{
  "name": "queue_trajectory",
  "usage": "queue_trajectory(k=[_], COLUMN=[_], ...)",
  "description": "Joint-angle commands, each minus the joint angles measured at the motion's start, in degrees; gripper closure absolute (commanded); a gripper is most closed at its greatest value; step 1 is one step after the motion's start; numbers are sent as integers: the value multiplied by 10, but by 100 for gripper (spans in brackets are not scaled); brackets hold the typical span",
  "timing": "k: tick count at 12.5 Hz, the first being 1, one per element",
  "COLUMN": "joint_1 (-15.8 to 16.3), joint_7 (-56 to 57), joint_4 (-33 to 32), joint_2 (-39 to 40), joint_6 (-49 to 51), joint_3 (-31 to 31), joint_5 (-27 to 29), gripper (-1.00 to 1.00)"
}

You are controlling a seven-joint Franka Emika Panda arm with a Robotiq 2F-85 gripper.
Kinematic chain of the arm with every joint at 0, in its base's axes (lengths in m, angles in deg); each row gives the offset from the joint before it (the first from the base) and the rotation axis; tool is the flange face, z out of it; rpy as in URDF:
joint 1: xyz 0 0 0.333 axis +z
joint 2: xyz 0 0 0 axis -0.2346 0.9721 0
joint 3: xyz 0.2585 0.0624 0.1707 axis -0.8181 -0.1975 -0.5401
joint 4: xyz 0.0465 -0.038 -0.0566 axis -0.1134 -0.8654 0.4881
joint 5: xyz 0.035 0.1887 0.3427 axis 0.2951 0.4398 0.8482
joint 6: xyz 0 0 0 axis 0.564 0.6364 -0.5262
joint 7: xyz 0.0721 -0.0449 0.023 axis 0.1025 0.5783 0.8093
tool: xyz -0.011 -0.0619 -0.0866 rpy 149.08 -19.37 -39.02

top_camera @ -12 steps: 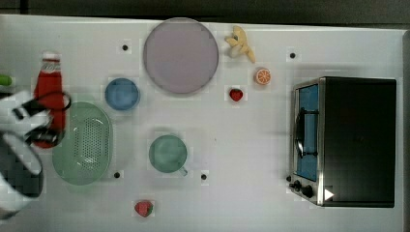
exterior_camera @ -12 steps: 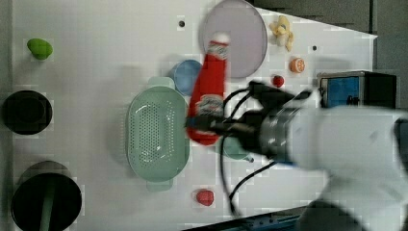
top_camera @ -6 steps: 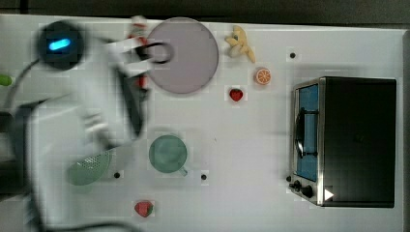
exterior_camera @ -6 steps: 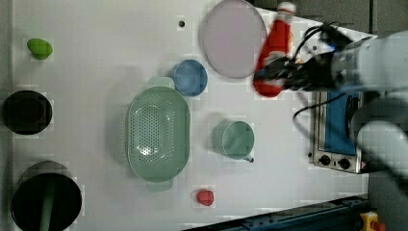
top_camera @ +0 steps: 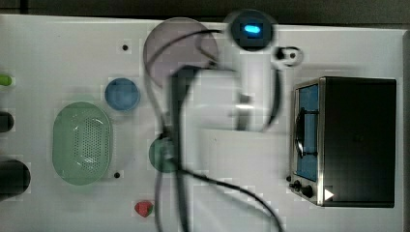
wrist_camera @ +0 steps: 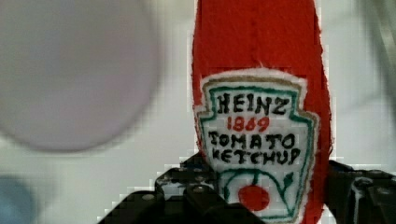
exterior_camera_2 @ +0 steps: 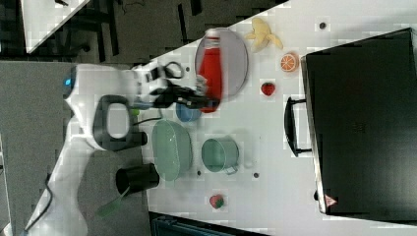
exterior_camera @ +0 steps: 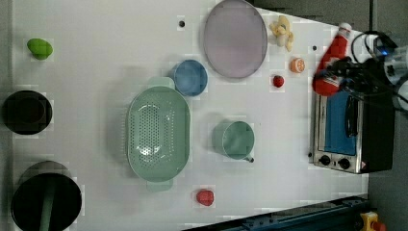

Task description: Pick ketchup from strainer and place it on the table

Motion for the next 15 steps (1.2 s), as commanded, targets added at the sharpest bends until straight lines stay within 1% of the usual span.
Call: queue_trajectory(k=[1,3,6,9,10,13,14,15], joint_1=[8,8,9,11,12,12,12,12], joint_7=[73,73,68,59,59,59,59,59], joint_4=[-56,-110,-185,-229,-234,-233,-230,-224], joint_2=[-19,-19,-16,-1,8,19,8,-6], joint_6=[-19,-70,-152,-218,-232,-244,-241,-241], joint_3=[11,18,9,-7,-11,-18,-18,-16], joint_5=[0,0,1,1,1,1,1,1], gripper=[-21,-21,-21,-21,-27,-91,-100,-100])
